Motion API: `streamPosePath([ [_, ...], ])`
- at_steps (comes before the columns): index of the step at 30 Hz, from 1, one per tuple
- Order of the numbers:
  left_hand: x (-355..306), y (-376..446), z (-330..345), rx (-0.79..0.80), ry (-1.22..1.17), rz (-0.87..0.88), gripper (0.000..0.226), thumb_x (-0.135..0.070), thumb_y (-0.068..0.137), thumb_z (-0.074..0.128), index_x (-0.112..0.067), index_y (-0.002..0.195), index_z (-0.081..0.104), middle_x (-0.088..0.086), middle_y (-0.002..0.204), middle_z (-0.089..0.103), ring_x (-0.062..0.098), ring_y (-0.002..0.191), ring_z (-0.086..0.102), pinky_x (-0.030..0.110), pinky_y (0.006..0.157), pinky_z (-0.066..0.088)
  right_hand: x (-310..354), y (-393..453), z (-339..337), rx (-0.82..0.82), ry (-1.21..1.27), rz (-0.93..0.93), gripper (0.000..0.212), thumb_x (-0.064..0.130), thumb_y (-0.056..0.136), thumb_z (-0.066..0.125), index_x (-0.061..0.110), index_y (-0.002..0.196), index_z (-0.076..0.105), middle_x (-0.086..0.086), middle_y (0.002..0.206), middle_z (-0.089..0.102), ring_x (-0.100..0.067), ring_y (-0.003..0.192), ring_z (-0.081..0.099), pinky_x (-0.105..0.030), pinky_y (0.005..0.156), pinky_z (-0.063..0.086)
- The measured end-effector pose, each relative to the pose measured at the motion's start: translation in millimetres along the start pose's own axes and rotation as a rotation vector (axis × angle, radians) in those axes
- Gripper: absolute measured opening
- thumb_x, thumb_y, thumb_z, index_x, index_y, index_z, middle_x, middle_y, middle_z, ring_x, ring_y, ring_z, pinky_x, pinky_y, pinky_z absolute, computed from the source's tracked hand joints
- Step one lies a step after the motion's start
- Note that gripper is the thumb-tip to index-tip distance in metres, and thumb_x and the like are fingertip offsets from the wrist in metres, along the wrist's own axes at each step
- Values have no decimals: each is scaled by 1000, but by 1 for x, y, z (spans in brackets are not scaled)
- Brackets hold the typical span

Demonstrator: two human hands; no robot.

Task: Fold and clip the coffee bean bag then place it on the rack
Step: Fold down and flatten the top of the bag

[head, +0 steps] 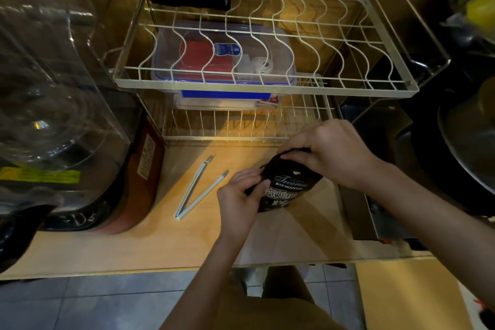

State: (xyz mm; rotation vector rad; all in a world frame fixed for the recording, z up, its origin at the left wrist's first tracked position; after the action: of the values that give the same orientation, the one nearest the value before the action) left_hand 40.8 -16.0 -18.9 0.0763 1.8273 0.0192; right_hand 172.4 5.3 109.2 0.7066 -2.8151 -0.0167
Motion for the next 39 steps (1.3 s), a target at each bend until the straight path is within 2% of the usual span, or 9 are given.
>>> streamPosePath([
  [5, 12, 11, -3, 104, -166, -177, 16, 5, 71, 69, 3, 87, 69, 13, 99, 68, 13, 93, 63, 34, 93, 48, 4, 3, 7, 23, 82, 31, 21, 26, 79, 54, 18, 89, 71, -5, 82, 75, -24, 75, 69, -45, 63, 56],
  [10, 8, 10, -11, 118, -161, -135, 23, 1, 62, 77, -12, 75, 63, -3, 98, 66, -13, 89, 58, 5, 77, 45, 7, 7, 12, 82, 241, 53, 17, 19, 85, 59, 14, 97, 70, -7, 90, 75, -21, 84, 67, -40, 77, 52],
  [13, -4, 13, -12, 150, -257, -105, 35, -4, 65, 78, -8, 89, 53, -2, 92, 68, 0, 90, 63, 14, 73, 51, 12, 12, 16, 100, 270, 37, 18, 20, 87, 57, 14, 98, 69, -8, 91, 74, -21, 83, 66, -41, 76, 52],
  [15, -10, 17, -11, 169, -282, -111, 33, -5, 69, 74, -14, 98, 60, -4, 85, 71, 6, 85, 66, 19, 71, 53, 12, 13, 19, 116, 284, 40, 18, 20, 88, 56, 14, 99, 69, -7, 93, 74, -20, 84, 66, -44, 77, 51],
  [19, -11, 17, -10, 165, -340, -152, 17, -1, 73, 68, -16, 83, 69, -17, 63, 72, 3, 67, 67, 14, 59, 52, 0, 11, 12, 125, 388, 119, 21, 17, 85, 60, 14, 105, 65, -5, 102, 71, -16, 93, 64, -38, 82, 52],
  [24, -4, 18, -12, 147, -518, -293, 13, -2, 80, 60, 3, 90, 66, -8, 59, 72, 6, 63, 67, 15, 55, 52, -19, 1, 17, 278, 308, 199, 25, 12, 75, 71, 15, 100, 64, -3, 96, 68, -15, 91, 61, -31, 78, 52],
  [31, -8, 24, -10, 133, -724, -374, 21, -13, 81, 57, 4, 93, 62, 1, 67, 73, 17, 67, 68, 24, 57, 56, -25, -4, 8, 30, 398, 281, 6, 12, 77, 69, 10, 82, 68, -3, 83, 68, -12, 81, 63, -24, 68, 53],
  [35, -3, 24, -12, 161, -710, -387, 14, -10, 86, 53, 1, 90, 61, 1, 67, 72, 16, 65, 67, 23, 56, 56, -29, -10, 21, -13, 577, 398, 26, 11, 73, 72, 16, 97, 66, 9, 90, 64, -7, 88, 62, -23, 75, 54],
  [39, 15, 22, -21, 162, -705, -436, 14, -18, 83, 57, -5, 85, 60, 12, 82, 68, 19, 71, 66, 24, 57, 55, -33, -21, 40, -38, 1056, 484, 49, -3, 66, 74, 19, 107, 60, 9, 102, 65, -2, 94, 64, -15, 75, 53],
])
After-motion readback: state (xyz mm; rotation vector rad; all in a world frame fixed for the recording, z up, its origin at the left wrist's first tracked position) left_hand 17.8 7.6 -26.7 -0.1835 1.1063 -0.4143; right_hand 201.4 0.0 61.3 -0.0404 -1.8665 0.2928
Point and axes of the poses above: each hand's wrist, its own y-axis towards the middle knuckle, its own z-axis out of the palm, x = y × z, the point moved 4 cm from there along y, towards the middle knuckle
